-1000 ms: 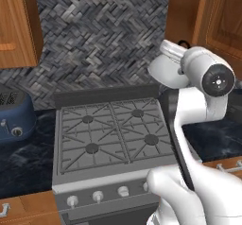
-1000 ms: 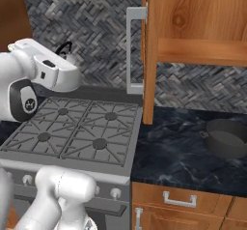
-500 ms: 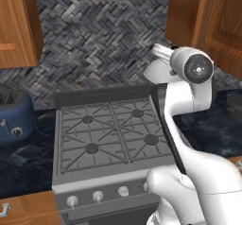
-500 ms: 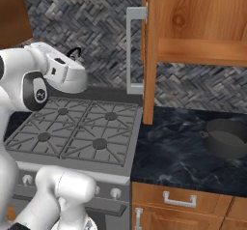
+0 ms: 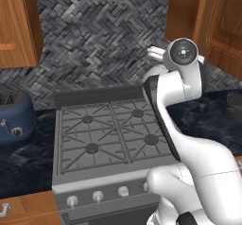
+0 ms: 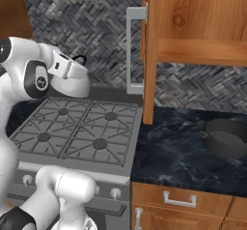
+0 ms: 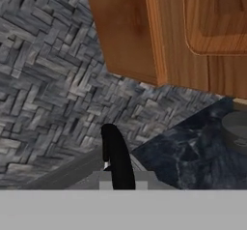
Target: Pick the kettle from the cabinet and place it on a stove burner. Then pick the pot from the counter and place it on another stove burner. Finally, turn both burners on.
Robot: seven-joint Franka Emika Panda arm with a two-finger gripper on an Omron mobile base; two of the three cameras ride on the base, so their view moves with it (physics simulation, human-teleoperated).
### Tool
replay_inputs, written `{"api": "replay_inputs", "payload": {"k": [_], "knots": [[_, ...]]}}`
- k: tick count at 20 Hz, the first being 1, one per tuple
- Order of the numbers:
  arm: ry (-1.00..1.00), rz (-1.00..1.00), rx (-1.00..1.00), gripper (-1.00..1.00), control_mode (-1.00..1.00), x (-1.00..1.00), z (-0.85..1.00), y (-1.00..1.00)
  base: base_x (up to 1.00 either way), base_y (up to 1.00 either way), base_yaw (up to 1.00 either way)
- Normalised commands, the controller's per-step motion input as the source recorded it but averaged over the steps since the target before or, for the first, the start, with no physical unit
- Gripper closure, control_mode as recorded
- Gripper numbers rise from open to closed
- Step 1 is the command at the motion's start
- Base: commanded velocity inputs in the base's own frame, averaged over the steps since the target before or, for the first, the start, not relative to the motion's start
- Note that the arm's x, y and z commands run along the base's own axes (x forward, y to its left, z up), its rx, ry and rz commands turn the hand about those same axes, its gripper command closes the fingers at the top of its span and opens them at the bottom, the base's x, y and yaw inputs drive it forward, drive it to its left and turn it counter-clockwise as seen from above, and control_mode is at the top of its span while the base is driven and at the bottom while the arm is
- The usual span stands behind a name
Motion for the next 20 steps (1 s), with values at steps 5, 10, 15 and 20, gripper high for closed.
{"api": "replay_inputs", "payload": {"k": [5, 10, 15, 20], "knots": [[0.02, -0.04, 0.00, 1.00, -1.00, 0.00, -0.30, 0.00, 0.00, 0.00, 0.00], [-0.04, -0.05, 0.00, 1.00, -1.00, 0.00, -0.31, 0.00, 0.00, 0.00, 0.00], [-0.04, -0.07, 0.00, 1.00, -1.00, 0.00, -0.30, 0.00, 0.00, 0.00, 0.00], [0.04, -0.10, 0.00, 1.00, -1.00, 0.00, -0.16, -0.04, 0.00, 0.00, 0.00]]}}
